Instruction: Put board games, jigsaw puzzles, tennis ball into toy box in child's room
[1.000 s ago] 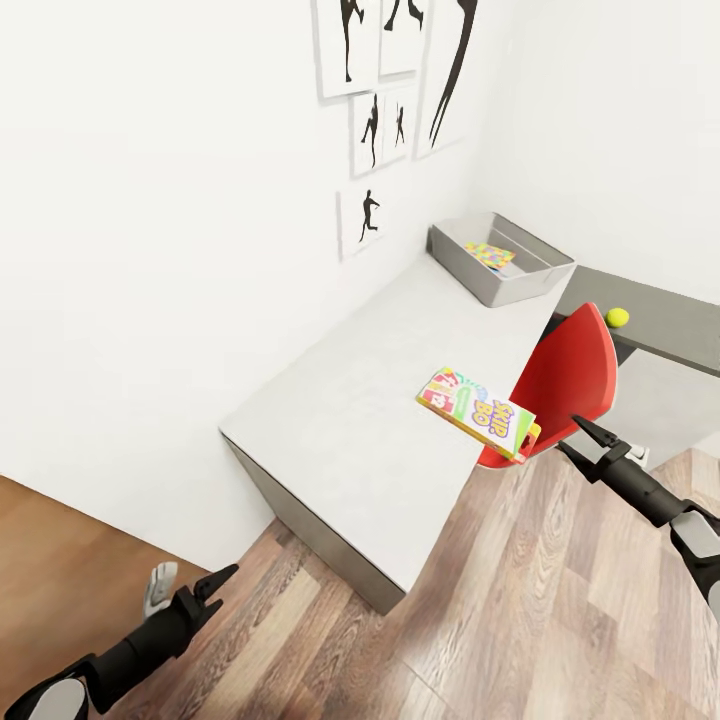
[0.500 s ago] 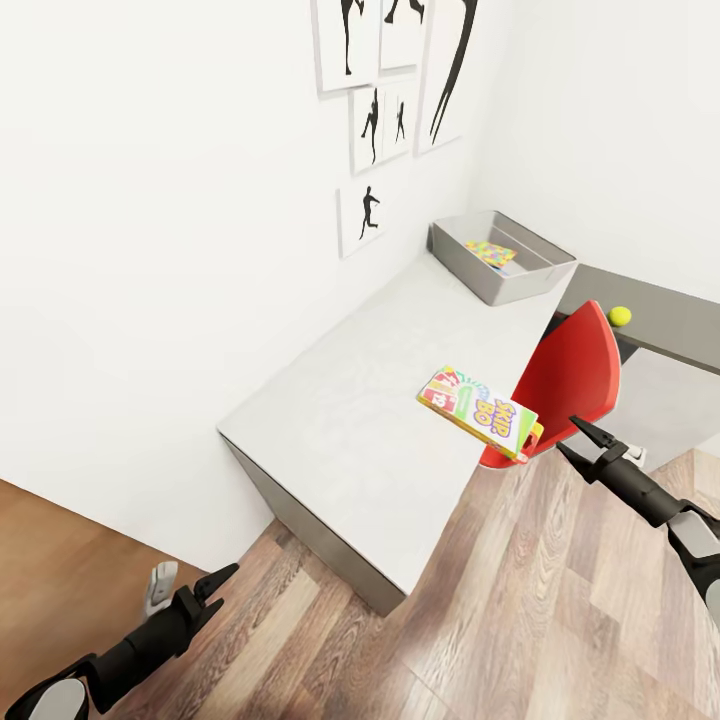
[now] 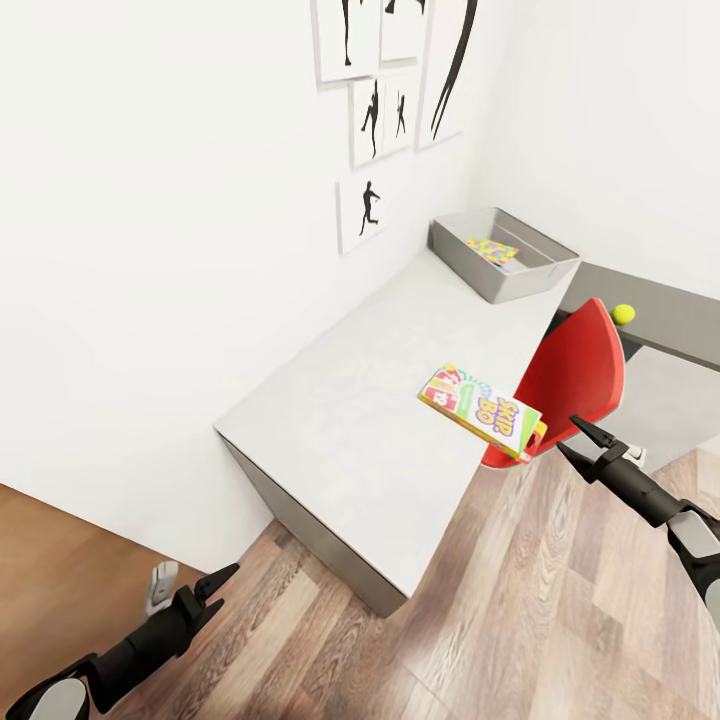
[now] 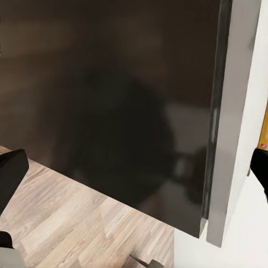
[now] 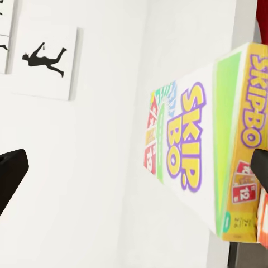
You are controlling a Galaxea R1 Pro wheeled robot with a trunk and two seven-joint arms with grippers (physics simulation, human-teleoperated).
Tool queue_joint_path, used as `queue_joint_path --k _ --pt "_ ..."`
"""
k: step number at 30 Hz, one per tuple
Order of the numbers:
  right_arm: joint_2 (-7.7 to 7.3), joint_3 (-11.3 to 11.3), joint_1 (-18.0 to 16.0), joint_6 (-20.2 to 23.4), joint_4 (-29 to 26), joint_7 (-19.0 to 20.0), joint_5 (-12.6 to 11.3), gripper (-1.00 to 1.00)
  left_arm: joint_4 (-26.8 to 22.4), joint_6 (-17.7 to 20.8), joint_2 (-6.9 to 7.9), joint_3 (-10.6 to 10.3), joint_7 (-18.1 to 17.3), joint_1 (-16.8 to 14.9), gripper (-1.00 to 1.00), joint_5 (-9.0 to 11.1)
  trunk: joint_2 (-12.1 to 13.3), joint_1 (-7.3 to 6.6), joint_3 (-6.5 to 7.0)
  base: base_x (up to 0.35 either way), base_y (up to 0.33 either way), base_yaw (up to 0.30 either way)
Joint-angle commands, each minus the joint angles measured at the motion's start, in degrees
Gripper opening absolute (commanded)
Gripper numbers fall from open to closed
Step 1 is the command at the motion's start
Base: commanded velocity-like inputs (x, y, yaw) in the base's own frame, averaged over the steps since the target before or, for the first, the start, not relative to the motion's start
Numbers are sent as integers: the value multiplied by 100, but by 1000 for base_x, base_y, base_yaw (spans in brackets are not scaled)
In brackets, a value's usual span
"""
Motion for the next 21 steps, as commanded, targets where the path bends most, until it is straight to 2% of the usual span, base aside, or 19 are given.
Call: queue_joint_path --k 1,7,21 --pt "0 -10 -4 39 4 7 -14 100 -1 38 -1 9 -10 -3 100 11 -46 23 -24 0 0 0" --pt "0 -23 -4 40 4 3 -28 100 1 37 -3 6 -5 -3 100 11 -287 155 -131 0 0 0" --pt "-48 -41 -4 50 4 10 -44 100 11 27 -3 7 -7 -3 100 -25 -287 155 -131 0 0 0"
